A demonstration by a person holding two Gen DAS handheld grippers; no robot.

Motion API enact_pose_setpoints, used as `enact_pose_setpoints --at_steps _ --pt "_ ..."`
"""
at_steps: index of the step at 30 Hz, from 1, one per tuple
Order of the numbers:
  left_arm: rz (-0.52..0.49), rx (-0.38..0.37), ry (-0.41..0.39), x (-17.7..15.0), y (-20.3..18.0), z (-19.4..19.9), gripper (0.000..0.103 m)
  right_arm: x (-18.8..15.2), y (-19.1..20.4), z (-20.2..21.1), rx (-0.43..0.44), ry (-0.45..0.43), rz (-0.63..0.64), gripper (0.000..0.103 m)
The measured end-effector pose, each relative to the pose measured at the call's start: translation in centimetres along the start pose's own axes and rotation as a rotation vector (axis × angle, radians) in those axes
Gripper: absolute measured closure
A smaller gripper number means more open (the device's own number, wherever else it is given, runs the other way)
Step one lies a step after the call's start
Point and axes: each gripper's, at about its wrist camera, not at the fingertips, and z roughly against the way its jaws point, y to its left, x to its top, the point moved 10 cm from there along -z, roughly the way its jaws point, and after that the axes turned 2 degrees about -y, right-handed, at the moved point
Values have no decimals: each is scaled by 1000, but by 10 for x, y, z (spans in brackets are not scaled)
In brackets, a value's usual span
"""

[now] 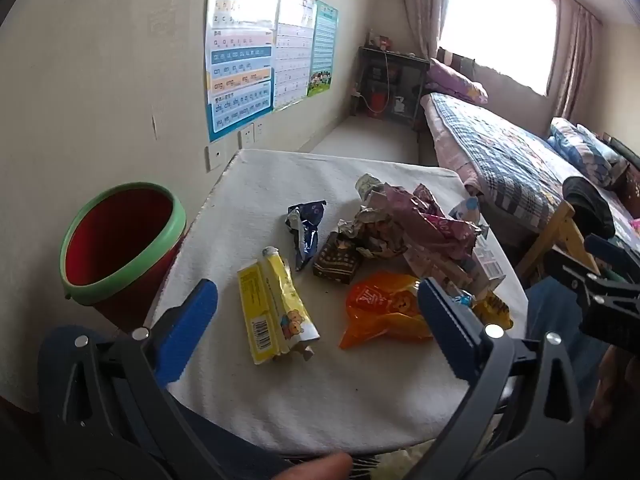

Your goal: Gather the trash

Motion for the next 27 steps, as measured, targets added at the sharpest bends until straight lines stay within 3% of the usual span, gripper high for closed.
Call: enact_pose_setpoints --at_steps 4,9,27 --pt "25 13 4 1 9 -3 5 -1 -2 -2 2 2 4 7" --pt "-13 15 -6 -8 -10 -2 5 -2 -3 -2 4 6 -6 7" --pt "-10 -23 -1 -2 -7 -3 5 -5 -6 -5 1 20 -23 7"
